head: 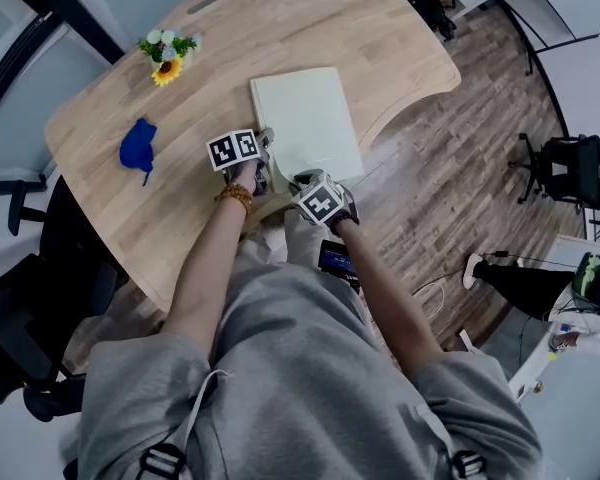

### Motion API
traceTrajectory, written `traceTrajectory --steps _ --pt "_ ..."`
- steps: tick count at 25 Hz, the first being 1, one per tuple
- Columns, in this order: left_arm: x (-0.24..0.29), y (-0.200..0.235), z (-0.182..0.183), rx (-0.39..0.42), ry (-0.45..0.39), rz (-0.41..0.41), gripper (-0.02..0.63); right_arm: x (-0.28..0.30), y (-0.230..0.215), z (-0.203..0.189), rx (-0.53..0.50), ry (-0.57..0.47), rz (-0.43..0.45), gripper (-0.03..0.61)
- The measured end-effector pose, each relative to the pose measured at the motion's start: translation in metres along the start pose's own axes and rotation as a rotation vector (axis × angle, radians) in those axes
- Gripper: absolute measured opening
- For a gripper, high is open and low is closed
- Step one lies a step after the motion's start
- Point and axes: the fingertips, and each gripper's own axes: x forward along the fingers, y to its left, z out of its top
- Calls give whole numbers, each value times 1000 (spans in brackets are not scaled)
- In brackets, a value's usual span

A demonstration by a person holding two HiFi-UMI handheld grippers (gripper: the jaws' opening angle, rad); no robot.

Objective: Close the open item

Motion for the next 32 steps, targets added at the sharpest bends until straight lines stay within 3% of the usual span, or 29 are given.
traceTrajectory --steps 5,8,12,17,23,32 --pt "4 5 -2 -31 23 17 166 -6 4 6 -5 -43 16 104" --pt "5 6 -3 -48 37 2 169 -8 18 2 -42 -13 114 195" --pt "5 7 -5 -60 48 -1 172 -18 27 3 -84 -25 171 173" --pt "5 9 -4 -64 50 -4 176 -34 25 8 -28 -102 175 173" --pt "0 3 -2 10 36 15 163 -43 17 10 22 -150 151 163" --pt "-8 -9 11 -37 -30 -52 164 -49 21 17 7 -179 166 163"
